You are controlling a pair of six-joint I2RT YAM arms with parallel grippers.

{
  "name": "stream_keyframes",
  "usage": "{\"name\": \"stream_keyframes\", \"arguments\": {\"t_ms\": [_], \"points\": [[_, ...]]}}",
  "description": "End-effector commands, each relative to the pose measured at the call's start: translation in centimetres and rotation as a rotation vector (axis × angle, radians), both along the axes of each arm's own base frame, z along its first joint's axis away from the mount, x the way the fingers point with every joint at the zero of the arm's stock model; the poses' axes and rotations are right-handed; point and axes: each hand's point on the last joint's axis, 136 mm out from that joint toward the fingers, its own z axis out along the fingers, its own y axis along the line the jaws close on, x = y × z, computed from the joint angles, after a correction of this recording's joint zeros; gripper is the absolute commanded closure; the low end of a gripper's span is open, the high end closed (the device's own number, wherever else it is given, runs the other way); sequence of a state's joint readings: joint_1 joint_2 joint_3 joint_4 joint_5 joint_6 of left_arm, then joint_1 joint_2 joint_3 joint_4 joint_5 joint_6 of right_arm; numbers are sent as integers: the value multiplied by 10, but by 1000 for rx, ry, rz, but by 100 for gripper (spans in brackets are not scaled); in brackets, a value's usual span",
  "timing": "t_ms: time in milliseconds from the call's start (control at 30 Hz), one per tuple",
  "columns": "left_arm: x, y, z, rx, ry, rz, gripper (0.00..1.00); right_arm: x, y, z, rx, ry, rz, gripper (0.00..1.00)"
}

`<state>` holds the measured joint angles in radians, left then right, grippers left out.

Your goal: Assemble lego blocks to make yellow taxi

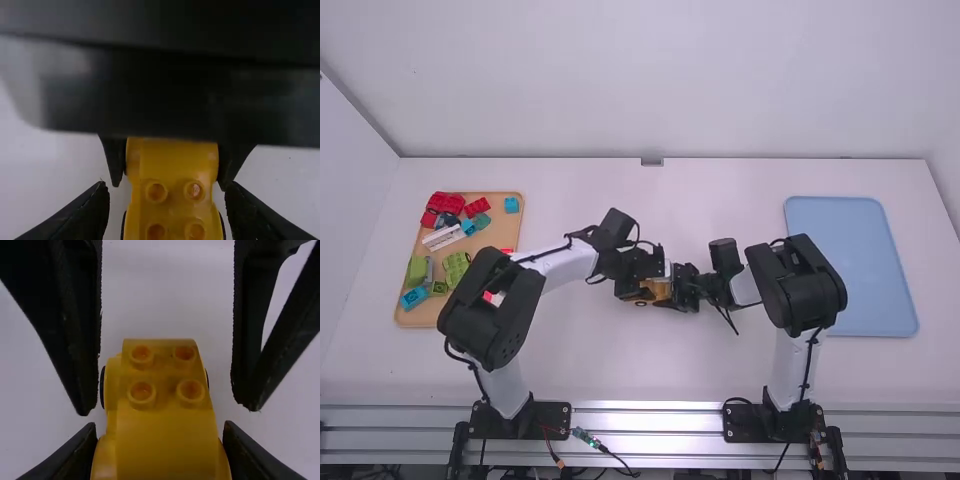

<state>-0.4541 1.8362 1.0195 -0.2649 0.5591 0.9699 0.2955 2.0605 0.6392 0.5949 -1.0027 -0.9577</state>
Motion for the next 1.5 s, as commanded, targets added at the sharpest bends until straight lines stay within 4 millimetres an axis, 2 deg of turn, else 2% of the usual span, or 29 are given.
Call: {"name": "stream_keyframes", "arguments": {"t_ms": [0,33,67,167,200,267,533,700,767,900,1067,1200,1333,1433,1467], "points": [[-6,-2,7,-39,1,-30,38,-3,-5,-17,-62,17,-25,79],[-6,-1,8,-45,-3,-41,37,-3,-5,-17,-61,18,-25,79],[-8,-2,10,-59,-8,-63,32,-3,-5,-17,-62,18,-25,79],[-9,0,15,-91,-8,-82,24,-3,-5,-17,-62,20,-25,79],[-7,5,21,-126,-9,-70,13,-4,-6,-17,-63,21,-25,79],[-5,11,23,-148,-12,-54,4,-4,-5,-17,-63,21,-25,79],[-9,41,39,-310,-75,4,1,-3,-5,-17,-61,22,-26,77],[-13,65,46,-396,-116,53,1,-3,-5,-17,-61,24,-26,64],[-21,79,50,-459,-153,47,1,-4,-4,-16,-58,24,-22,47],[-28,100,54,-542,-168,72,1,-4,-4,-15,-54,21,-20,28],[-28,125,59,-618,-176,153,1,-2,-1,-11,-35,37,-17,13],[-31,130,55,-614,-211,150,1,3,4,-8,-31,60,-30,10],[-36,126,56,-631,-223,121,1,2,16,-6,-39,42,-3,12],[-33,128,57,-630,-223,134,1,2,21,-10,-69,26,-3,22],[-33,129,58,-635,-224,135,1,1,23,-10,-69,21,0,28]]}}
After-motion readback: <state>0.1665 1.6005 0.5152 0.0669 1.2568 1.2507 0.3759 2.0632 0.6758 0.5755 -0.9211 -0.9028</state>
